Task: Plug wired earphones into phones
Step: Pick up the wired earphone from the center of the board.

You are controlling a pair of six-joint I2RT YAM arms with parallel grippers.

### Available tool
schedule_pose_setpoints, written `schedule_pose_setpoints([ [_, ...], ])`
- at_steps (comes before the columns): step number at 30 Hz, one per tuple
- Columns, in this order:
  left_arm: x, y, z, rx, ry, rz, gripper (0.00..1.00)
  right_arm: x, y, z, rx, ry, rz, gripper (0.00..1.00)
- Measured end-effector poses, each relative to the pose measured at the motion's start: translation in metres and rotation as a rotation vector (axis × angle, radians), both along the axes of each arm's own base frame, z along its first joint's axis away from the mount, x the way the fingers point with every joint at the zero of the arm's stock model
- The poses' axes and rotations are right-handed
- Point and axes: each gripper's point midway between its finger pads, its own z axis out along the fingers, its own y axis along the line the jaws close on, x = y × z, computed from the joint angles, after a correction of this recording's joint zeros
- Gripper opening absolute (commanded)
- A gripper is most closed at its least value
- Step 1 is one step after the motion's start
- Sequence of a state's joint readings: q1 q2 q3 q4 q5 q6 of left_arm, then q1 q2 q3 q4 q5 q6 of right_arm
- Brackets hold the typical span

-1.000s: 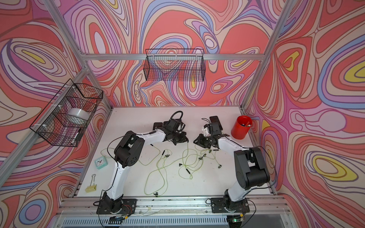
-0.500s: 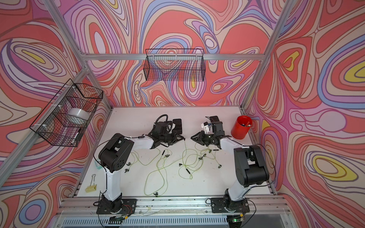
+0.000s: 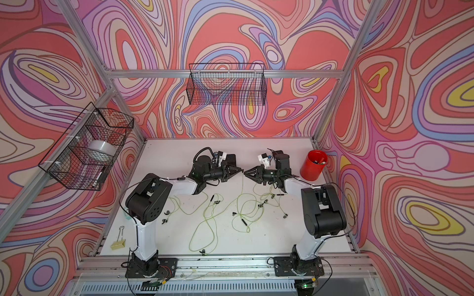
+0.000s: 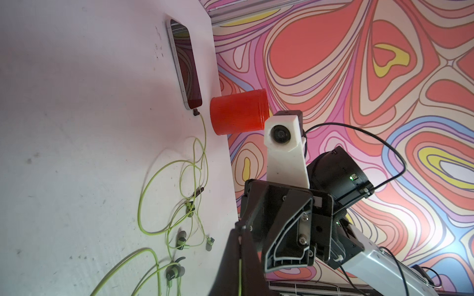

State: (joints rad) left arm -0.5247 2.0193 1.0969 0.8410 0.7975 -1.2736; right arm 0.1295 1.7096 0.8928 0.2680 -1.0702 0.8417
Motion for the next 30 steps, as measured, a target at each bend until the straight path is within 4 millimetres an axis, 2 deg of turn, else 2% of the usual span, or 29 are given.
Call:
schedule_pose_setpoints([
  [10,-0.003,-0.003,0.001,-0.016,0.006,-0.013,0.00,0.011,0.003,0.009,0.048,-0.011,-0.002,0.18],
  [16,-0.003,-0.003,0.001,-0.016,0.007,-0.015,0.00,0.014,0.004,0.014,0.063,-0.022,-0.002,0.18],
  [24,-0.002,-0.004,-0.006,-0.009,0.023,-0.013,0.00,0.016,0.005,0.007,0.063,-0.010,0.007,0.26],
  [30,-0.001,-0.003,-0.007,-0.007,0.025,-0.005,0.00,0.017,0.004,0.002,0.031,-0.009,0.006,0.25],
])
